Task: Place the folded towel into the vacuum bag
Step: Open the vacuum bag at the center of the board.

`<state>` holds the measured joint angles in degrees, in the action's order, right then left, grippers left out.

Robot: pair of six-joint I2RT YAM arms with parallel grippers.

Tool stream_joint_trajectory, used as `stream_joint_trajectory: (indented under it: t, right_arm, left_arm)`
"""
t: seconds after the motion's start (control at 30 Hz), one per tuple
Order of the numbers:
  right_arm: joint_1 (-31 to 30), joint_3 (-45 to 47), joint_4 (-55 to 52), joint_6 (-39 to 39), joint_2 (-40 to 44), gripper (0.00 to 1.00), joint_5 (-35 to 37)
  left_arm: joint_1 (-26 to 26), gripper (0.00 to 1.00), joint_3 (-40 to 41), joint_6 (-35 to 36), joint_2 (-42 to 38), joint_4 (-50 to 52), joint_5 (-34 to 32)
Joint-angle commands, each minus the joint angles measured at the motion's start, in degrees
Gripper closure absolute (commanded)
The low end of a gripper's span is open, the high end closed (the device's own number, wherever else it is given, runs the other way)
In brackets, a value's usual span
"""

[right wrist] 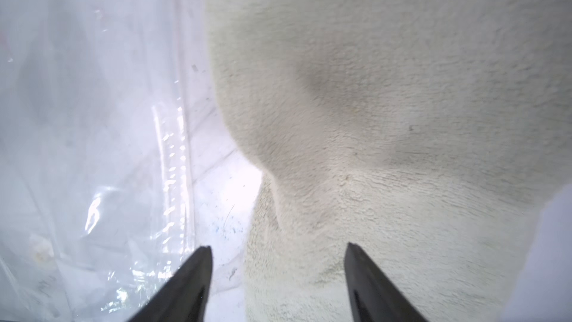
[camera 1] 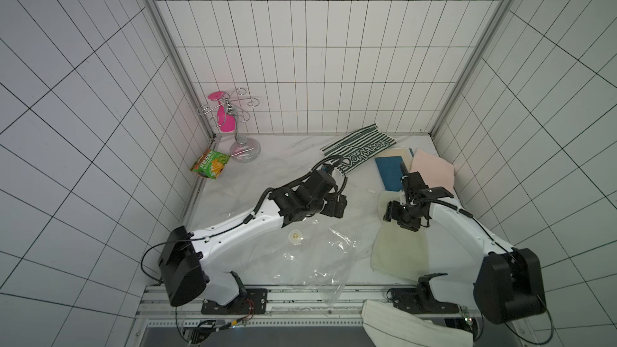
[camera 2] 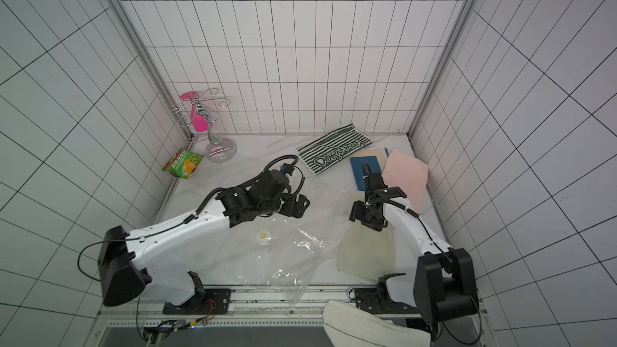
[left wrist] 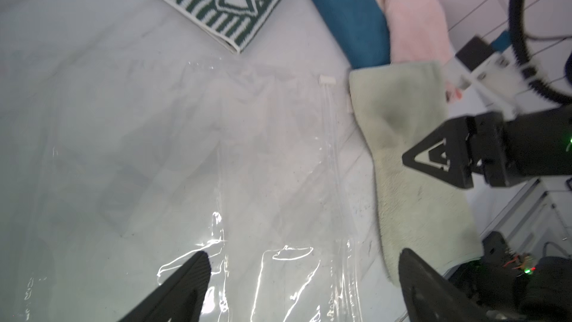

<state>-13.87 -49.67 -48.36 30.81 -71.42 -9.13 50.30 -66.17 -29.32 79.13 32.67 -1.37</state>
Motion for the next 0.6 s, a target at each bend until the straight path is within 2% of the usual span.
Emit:
stream_joint_trajectory:
  t: [0.0, 0.1, 0.17, 0.23, 0.47, 0.57]
  right_arm:
    - [-4.9, -0.5, -2.4, 6.7, 1.8, 0.56, -1.3]
    - [-6.8, 6.0, 11.0, 16.0, 2.3, 0.72, -15.3]
    - [-7.4, 10.5, 19.8, 23.1, 1.9, 0.73, -20.7]
    - [-7.9, 12.9, 24.7, 26.7, 1.0, 0.73, -22.5]
    - [-8.1, 16.2, 29.5, 28.9, -3.9, 0.66, -23.5]
    - [-8.1, 17.6, 34.0, 30.6, -7.3, 0.68, -24.2]
  left_arm:
    - [-3.1, 0.07, 7.6, -0.8, -0.5, -6.8, 8.3]
    - [-5.6, 0.15, 9.6, -1.0, 1.0, -7.7, 12.1]
    - [-5.7, 0.18, 9.1, -1.0, 3.2, -6.1, 14.7]
    - [-5.6, 0.20, 9.6, -2.0, 5.0, -6.2, 16.3]
    - [-5.3, 0.19, 11.0, -2.8, 4.9, -7.9, 16.2]
    - [-5.0, 0.19, 10.4, -2.7, 4.8, -7.0, 15.6]
